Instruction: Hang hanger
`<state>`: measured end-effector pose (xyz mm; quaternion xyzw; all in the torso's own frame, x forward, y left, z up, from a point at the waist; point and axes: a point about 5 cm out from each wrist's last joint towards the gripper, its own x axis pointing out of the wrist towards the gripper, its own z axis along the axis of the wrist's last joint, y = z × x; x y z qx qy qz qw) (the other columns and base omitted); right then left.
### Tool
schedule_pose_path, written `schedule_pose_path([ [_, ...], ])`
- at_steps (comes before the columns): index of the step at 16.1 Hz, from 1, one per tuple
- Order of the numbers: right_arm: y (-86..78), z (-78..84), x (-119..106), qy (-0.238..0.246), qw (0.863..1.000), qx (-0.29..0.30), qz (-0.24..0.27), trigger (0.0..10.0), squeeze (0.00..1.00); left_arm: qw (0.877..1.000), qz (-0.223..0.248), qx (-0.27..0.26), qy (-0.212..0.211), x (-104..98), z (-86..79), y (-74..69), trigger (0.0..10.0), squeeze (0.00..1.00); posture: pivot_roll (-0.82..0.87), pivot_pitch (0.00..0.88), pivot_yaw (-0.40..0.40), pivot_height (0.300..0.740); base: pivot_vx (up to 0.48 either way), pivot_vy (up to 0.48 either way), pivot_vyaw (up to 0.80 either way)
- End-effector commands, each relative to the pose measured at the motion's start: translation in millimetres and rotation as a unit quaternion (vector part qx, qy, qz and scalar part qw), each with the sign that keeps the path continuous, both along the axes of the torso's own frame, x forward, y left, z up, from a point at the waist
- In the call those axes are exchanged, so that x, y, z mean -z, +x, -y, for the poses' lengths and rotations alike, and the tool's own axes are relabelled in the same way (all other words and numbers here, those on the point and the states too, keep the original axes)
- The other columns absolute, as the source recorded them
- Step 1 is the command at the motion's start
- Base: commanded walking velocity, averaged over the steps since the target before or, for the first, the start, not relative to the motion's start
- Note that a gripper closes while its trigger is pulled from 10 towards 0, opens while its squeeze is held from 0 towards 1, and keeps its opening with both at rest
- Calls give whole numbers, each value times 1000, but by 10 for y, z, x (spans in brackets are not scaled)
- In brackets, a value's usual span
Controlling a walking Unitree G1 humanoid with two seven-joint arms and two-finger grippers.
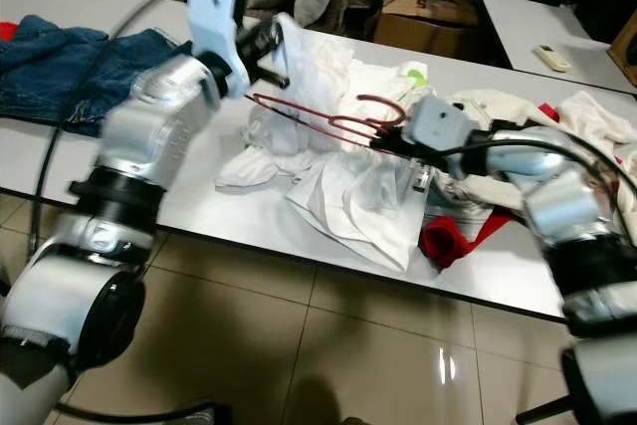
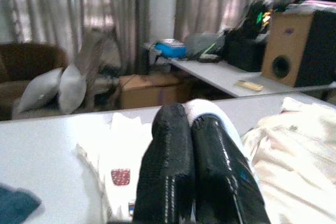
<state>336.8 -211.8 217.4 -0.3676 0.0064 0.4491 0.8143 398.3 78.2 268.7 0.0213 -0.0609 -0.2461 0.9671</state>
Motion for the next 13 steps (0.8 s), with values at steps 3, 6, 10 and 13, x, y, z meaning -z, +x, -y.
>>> schedule_pose_path([
  [3, -348, 161, -272, 3, 999, -35, -34, 10000, 0, 997, 12, -73, 29, 19, -120, 157, 10000, 0, 12, 0, -13, 740, 0, 0, 0],
  [6, -588, 370, -388, -7, 998, -22, -65, 10000, 0, 997, -30, -43, 52, 427, -168, 122, 10000, 0, 4, 0, -8, 740, 0, 0, 0],
  [10, -957, 538, -441, 53, 993, 13, -107, 10000, 0, 994, -82, 24, 75, 949, -245, -35, 10000, 0, 6, 0, -12, 740, 0, 0, 0],
  [13, -1118, 568, -408, 103, 987, 53, -115, 10000, 0, 980, -126, 144, 45, 1275, -242, -287, 10000, 1000, -3, 0, -4, 740, 0, 0, 0],
])
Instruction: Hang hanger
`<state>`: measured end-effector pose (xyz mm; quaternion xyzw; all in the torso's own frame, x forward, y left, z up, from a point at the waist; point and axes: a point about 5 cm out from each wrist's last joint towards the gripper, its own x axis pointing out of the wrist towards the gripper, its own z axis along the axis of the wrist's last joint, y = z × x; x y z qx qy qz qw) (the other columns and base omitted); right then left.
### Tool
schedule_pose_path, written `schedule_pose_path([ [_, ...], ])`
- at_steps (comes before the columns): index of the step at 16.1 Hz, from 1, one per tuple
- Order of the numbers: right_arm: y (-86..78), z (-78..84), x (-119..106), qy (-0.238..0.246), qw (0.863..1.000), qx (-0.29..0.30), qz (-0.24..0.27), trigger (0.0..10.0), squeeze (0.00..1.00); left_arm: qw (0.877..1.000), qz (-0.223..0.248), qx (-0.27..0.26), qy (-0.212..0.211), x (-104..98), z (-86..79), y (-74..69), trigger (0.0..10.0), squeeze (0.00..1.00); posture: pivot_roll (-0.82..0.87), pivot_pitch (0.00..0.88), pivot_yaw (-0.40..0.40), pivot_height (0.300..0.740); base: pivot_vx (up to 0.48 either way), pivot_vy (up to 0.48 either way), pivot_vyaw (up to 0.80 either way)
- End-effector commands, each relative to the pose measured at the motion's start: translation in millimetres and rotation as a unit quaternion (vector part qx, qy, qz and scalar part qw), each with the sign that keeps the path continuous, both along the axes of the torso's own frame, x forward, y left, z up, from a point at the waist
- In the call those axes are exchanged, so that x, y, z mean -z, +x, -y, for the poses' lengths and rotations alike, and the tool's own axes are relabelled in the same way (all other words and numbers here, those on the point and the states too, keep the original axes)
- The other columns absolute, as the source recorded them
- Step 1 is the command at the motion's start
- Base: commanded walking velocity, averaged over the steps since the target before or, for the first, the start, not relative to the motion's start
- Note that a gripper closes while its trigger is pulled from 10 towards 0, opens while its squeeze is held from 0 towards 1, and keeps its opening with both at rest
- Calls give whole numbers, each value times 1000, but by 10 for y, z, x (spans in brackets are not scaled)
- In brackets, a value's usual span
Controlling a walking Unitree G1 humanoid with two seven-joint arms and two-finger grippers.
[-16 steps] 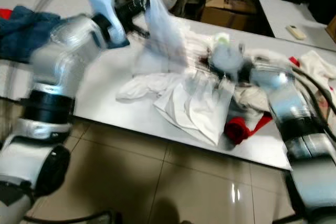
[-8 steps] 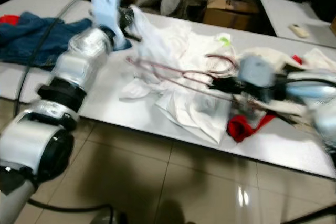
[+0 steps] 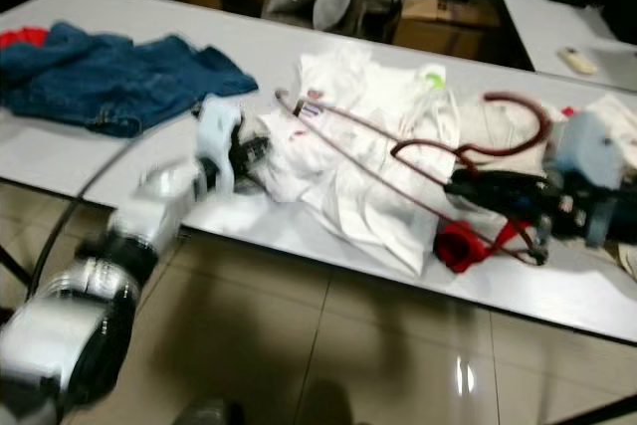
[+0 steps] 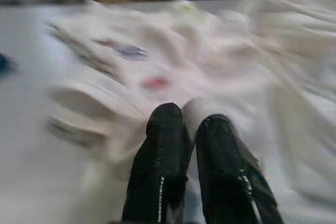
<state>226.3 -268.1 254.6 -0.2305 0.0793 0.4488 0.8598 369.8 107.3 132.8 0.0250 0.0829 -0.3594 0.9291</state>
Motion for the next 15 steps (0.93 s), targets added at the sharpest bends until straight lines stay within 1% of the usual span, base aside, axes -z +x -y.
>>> schedule_pose_path([
  [1, -23, 10, -25, 5, 1000, 10, 5, 10000, 0, 999, 9, 40, -10, -73, 55, -26, 10000, 1000, -3, 0, -4, 740, 0, 0, 0],
  [3, -12, 46, 15, 7, 998, 53, 15, 10000, 0, 997, 14, 77, -4, -36, 60, -150, 10000, 1000, -2, 0, -7, 740, 0, 0, 0],
  [4, -8, 60, 66, 20, 996, 92, 7, 10000, 0, 994, 28, 108, 5, -35, 85, -285, 10000, 1000, 1, 0, -9, 740, 0, 0, 0],
  [5, 2, -20, 165, 36, 991, 130, -4, 10000, 0, 989, 76, 130, -1, -156, 157, -471, 10000, 1000, 7, 0, -13, 740, 0, 0, 0],
  [6, 20, -69, 209, 48, 988, 146, -5, 10000, 0, 986, 96, 138, 1, -219, 186, -554, 10000, 1000, 11, 0, -13, 740, 0, 0, 0],
  [7, 38, -97, 229, 59, 986, 155, -5, 10000, 0, 984, 102, 146, 3, -246, 200, -601, 10000, 1000, 14, 0, -13, 740, 0, 0, 0],
  [8, 99, -202, 261, 90, 979, 180, 4, 10000, 0, 980, 122, 157, 19, -310, 209, -709, 10000, 1000, 15, 0, -11, 740, 0, 0, 0],
  [9, 177, -278, 306, 103, 969, 224, 20, 10000, 0, 977, 142, 155, 41, -381, 179, -787, 10000, 1000, 17, 0, -4, 740, 0, 0, 0],
  [10, 240, -299, 333, 116, 956, 266, 36, 10000, 0, 977, 148, 146, 53, -429, 138, -816, 10000, 1000, 19, 0, -3, 740, 0, 0, 0],
  [11, 297, -358, 348, 144, 940, 304, 54, 10000, 0, 979, 141, 135, 62, -489, 66, -858, 10000, 1000, 20, 0, -3, 740, 0, 0, 0],
  [12, 310, -407, 344, 148, 937, 308, 66, 10000, 0, 980, 134, 132, 67, -510, 32, -882, 10000, 1000, 21, 0, -8, 740, 0, 0, 0],
  [13, 346, -509, 352, 150, 928, 332, 79, 10000, 0, 979, 111, 142, 91, -535, -65, -962, 10000, 1000, 18, 0, -17, 740, 0, 0, 0],
  [14, 363, -578, 377, 166, 927, 331, 61, 10000, 0, 974, 90, 171, 119, -516, -103, -1040, 10000, 1000, 25, 0, -25, 740, 0, 0, 0],
  [15, 374, -620, 384, 170, 927, 329, 57, 10000, 0, 966, 77, 198, 148, -490, -119, -1099, 10000, 1000, 25, 0, -25, 740, 0, 0, 0],
])
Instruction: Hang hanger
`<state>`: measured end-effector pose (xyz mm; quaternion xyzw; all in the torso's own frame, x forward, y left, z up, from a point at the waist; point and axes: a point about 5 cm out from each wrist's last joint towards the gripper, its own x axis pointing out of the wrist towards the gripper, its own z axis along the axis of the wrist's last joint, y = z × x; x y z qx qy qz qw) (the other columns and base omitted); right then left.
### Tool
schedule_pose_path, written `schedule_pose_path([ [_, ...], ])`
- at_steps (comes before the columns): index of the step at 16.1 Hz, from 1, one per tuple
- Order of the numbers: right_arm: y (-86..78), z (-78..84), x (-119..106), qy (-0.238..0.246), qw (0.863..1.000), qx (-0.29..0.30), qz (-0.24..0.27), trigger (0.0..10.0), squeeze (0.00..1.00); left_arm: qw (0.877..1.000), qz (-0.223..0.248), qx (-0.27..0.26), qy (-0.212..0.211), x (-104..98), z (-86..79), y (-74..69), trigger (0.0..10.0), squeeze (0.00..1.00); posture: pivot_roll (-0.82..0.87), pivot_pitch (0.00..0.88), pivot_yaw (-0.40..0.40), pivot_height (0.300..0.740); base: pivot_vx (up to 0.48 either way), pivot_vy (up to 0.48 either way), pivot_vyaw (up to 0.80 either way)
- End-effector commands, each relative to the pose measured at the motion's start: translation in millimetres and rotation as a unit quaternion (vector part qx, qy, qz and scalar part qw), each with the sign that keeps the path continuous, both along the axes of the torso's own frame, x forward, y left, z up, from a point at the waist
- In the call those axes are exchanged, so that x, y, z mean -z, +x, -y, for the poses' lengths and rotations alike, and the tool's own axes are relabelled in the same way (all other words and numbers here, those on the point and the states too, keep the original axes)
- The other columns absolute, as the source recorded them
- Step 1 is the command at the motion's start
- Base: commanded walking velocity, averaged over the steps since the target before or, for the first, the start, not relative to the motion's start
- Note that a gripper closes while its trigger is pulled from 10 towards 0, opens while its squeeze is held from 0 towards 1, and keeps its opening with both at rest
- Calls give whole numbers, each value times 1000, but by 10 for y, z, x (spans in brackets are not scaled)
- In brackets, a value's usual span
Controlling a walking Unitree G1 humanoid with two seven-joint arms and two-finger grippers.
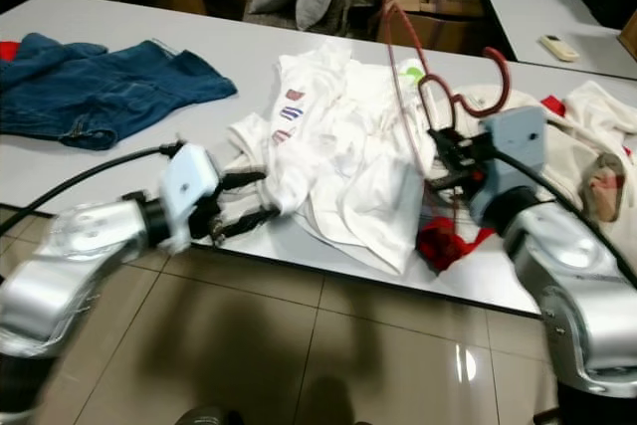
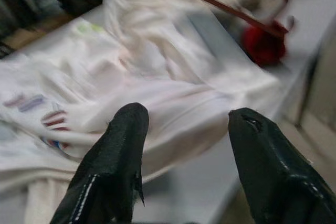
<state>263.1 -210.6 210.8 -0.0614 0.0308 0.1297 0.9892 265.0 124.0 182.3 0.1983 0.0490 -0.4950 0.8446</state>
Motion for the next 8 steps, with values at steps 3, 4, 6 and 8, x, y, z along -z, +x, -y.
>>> schedule_pose_path([
  [3, 39, -66, -68, -5, 1000, 22, 20, 10000, 0, 998, -9, 40, 57, 9, 14, -72, 10000, 1000, 24, 0, -28, 740, 0, 0, 0],
  [4, 29, -111, -51, 11, 1000, 21, 15, 10000, 0, 997, -6, 33, 72, 24, -33, -76, 10000, 1000, 17, 0, -26, 740, 0, 0, 0],
  [6, 28, -184, -41, 17, 1000, 22, 10, 10000, 0, 997, -1, 11, 73, 14, -85, -53, 10000, 1000, 10, 0, -20, 740, 0, 0, 0],
  [8, 53, -270, -103, 40, 998, 17, 34, 10000, 0, 999, -4, -34, -11, -80, -49, 61, 10000, 1000, 5, 0, 0, 740, 0, 0, 0],
])
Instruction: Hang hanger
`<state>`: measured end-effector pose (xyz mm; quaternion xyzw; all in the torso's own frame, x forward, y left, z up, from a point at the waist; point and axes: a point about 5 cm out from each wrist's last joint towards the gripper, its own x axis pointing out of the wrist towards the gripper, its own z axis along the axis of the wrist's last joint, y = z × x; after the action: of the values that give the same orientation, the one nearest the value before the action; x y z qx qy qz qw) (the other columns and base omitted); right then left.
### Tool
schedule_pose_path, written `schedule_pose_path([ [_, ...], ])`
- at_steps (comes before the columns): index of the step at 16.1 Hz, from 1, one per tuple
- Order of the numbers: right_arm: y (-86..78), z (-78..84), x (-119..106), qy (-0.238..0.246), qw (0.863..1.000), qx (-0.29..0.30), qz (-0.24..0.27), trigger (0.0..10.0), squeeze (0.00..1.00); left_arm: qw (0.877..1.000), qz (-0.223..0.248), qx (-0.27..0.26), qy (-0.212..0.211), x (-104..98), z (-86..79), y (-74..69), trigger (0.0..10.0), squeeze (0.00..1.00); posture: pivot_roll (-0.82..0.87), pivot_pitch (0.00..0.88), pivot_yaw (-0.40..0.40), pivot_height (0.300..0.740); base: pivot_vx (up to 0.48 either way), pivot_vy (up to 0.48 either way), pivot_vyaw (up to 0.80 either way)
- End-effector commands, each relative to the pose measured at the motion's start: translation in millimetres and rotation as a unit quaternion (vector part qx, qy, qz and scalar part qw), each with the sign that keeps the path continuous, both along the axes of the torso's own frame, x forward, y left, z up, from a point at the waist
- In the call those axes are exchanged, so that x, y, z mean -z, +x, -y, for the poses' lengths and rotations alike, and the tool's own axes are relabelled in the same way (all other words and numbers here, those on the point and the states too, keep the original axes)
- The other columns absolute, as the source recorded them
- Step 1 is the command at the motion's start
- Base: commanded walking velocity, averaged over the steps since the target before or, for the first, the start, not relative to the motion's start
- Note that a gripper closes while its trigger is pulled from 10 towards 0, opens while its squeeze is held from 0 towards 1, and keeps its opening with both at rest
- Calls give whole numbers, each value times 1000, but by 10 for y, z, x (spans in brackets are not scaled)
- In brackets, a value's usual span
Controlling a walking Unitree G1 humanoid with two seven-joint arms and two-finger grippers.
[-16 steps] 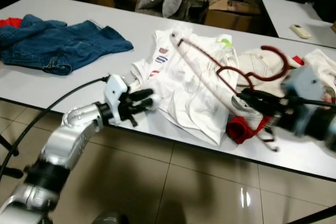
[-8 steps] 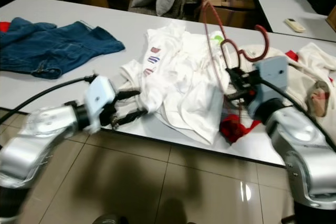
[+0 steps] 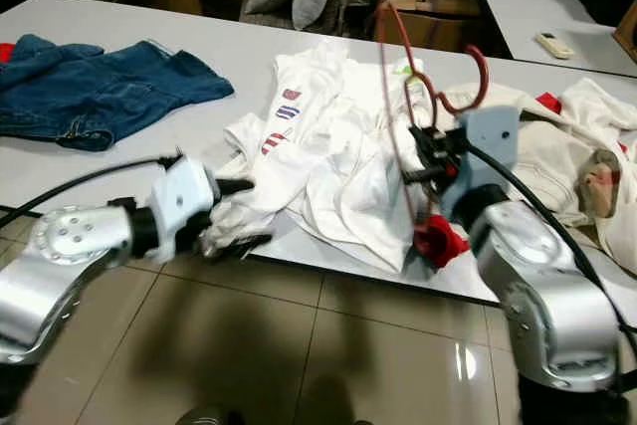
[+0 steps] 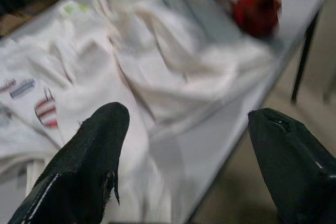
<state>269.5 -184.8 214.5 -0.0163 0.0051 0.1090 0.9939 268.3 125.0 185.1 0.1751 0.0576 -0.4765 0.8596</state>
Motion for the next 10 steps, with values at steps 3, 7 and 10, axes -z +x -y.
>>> schedule_pose_path([
  [3, 10, -119, -66, 14, 999, 13, 33, 10000, 0, 984, -2, -61, -165, -252, 41, 143, 10000, 1000, 12, 0, -17, 740, 0, 0, 0],
  [7, 78, -126, -115, 28, 998, 38, 51, 10000, 0, 959, 17, -56, -278, -435, 147, 131, 10000, 1000, 11, 0, -7, 740, 0, 0, 0],
  [10, 105, -134, -143, 29, 996, 45, 68, 10000, 0, 959, 69, -103, -253, -484, 124, 216, 10000, 1000, 14, 0, -8, 740, 0, 0, 0],
])
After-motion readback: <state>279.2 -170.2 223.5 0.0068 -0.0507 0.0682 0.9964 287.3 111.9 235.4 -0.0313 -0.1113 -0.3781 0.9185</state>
